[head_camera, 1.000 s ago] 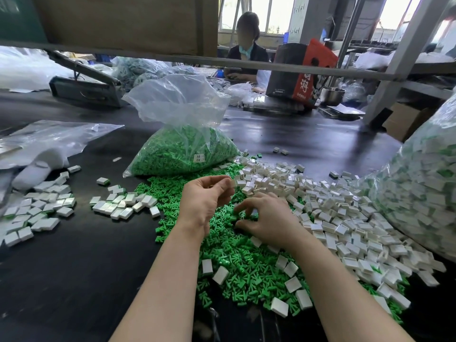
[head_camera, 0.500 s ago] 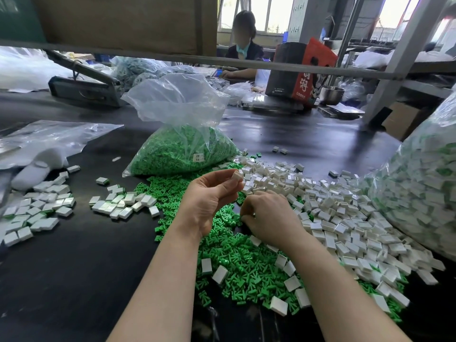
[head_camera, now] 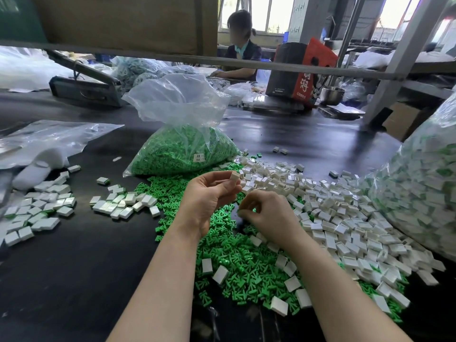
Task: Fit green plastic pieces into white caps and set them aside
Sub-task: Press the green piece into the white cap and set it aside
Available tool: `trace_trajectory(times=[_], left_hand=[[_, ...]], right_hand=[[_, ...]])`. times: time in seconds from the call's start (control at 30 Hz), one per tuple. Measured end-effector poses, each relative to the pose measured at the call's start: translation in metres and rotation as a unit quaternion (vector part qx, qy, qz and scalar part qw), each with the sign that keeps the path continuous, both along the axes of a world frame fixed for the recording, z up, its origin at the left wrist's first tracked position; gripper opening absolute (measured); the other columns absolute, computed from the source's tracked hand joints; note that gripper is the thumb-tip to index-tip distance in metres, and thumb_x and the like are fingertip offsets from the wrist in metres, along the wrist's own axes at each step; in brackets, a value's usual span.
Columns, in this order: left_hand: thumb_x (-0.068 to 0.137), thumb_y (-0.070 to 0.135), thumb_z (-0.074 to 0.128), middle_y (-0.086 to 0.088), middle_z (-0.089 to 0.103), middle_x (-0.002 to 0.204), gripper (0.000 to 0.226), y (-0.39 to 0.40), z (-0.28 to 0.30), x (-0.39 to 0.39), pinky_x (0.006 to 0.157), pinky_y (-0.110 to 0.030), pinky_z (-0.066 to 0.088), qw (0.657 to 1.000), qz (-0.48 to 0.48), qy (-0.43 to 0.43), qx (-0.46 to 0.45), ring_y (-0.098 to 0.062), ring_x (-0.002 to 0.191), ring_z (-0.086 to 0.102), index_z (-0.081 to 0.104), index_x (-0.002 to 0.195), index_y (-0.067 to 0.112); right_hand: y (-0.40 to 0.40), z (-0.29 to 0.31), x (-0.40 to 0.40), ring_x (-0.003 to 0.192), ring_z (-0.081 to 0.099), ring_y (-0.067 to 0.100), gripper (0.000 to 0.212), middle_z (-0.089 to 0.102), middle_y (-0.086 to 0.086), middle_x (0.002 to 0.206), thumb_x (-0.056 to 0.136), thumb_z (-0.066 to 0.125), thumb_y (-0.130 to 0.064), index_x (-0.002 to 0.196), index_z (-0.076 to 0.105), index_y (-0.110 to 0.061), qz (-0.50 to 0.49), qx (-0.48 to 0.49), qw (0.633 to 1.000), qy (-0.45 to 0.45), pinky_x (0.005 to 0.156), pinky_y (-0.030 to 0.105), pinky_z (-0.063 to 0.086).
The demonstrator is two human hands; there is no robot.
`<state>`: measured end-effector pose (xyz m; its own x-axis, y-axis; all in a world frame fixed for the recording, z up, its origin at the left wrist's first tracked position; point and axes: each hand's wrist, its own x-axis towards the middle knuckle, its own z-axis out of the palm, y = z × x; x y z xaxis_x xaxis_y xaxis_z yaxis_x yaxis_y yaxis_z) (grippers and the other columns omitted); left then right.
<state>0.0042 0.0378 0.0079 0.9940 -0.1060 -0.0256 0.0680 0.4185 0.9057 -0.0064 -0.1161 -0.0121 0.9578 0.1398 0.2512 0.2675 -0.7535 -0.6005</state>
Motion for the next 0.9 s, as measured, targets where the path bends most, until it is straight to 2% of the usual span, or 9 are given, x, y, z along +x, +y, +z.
trace_trajectory(times=[0.13, 0.23, 0.33, 0.4, 0.47, 0.6, 0.73, 0.9], left_hand=[[0.067, 0.019, 0.076, -0.01, 0.076, 0.085, 0.028, 0.001, -0.001, 0.0, 0.063, -0.021, 0.056, 1.0, 0.006, -0.003, 0.007, -0.018, 0.077, 0.074, 0.07, 0.092, 0.008], [0.069, 0.02, 0.076, -0.01, 0.076, 0.085, 0.03, 0.001, 0.0, -0.001, 0.064, -0.021, 0.056, 1.0, 0.007, -0.002, 0.022, -0.019, 0.078, 0.073, 0.07, 0.095, 0.007], [0.074, 0.017, 0.077, -0.009, 0.076, 0.082, 0.023, 0.0, 0.0, -0.001, 0.063, -0.021, 0.056, 1.0, 0.007, 0.001, 0.03, -0.017, 0.074, 0.072, 0.071, 0.094, 0.008], [0.077, 0.015, 0.076, -0.008, 0.075, 0.082, 0.02, -0.001, 0.0, -0.001, 0.063, -0.021, 0.056, 1.0, 0.004, 0.003, 0.031, -0.016, 0.073, 0.072, 0.071, 0.094, 0.008], [0.072, 0.018, 0.077, -0.008, 0.075, 0.082, 0.026, -0.001, 0.001, -0.001, 0.064, -0.021, 0.056, 0.999, 0.002, 0.004, 0.031, -0.016, 0.073, 0.072, 0.071, 0.095, 0.008], [0.065, 0.022, 0.077, -0.008, 0.076, 0.083, 0.035, -0.001, 0.0, -0.002, 0.064, -0.02, 0.056, 0.999, -0.003, -0.008, 0.048, -0.016, 0.074, 0.072, 0.073, 0.096, 0.008], [0.065, 0.024, 0.077, -0.008, 0.075, 0.083, 0.038, -0.002, -0.001, -0.002, 0.064, -0.02, 0.055, 0.997, -0.003, -0.028, 0.075, -0.017, 0.075, 0.072, 0.07, 0.097, 0.005], [0.066, 0.025, 0.079, -0.009, 0.075, 0.081, 0.031, -0.002, -0.002, -0.002, 0.066, -0.021, 0.056, 0.994, -0.006, -0.049, 0.1, -0.018, 0.074, 0.072, 0.072, 0.09, 0.007]], right_hand=[[-0.005, 0.007, -0.001, 0.074, 0.071, 0.013, 0.011, 0.075, -0.001, 0.079, 0.084, 0.075, -0.01, 0.082, 0.074, -0.021, -0.02, 0.214, 0.976, 0.02, 0.073, 0.029, 0.058], [-0.005, 0.014, -0.004, 0.067, 0.069, 0.006, 0.011, 0.073, 0.004, 0.076, 0.086, 0.071, -0.003, 0.083, 0.071, -0.014, -0.013, 0.352, 0.936, 0.027, 0.06, 0.015, 0.051], [-0.004, 0.019, -0.006, 0.056, 0.061, -0.002, 0.01, 0.068, 0.006, 0.075, 0.089, 0.066, 0.001, 0.095, 0.07, -0.005, -0.003, 0.418, 0.908, 0.021, 0.053, 0.01, 0.045], [-0.005, 0.02, -0.006, 0.052, 0.055, -0.004, 0.021, 0.064, 0.007, 0.078, 0.091, 0.063, 0.002, 0.11, 0.069, -0.004, 0.007, 0.437, 0.899, 0.024, 0.053, 0.009, 0.043], [-0.006, 0.021, -0.007, 0.053, 0.054, -0.005, 0.026, 0.063, 0.006, 0.079, 0.092, 0.062, 0.001, 0.117, 0.067, -0.004, 0.015, 0.443, 0.896, 0.029, 0.054, 0.01, 0.044], [-0.006, 0.02, -0.006, 0.054, 0.056, -0.005, 0.019, 0.065, -0.007, 0.07, 0.09, 0.065, 0.0, 0.108, 0.07, -0.001, 0.012, 0.431, 0.902, 0.014, 0.055, 0.01, 0.044], [-0.006, 0.02, -0.005, 0.058, 0.058, -0.005, 0.011, 0.069, 0.002, 0.079, 0.087, 0.069, -0.001, 0.098, 0.07, -0.002, 0.0, 0.426, 0.905, -0.009, 0.057, 0.01, 0.046], [-0.005, 0.018, -0.004, 0.063, 0.062, -0.002, 0.009, 0.071, 0.003, 0.081, 0.087, 0.069, -0.001, 0.096, 0.072, -0.001, -0.004, 0.401, 0.915, -0.034, 0.059, 0.011, 0.047]])
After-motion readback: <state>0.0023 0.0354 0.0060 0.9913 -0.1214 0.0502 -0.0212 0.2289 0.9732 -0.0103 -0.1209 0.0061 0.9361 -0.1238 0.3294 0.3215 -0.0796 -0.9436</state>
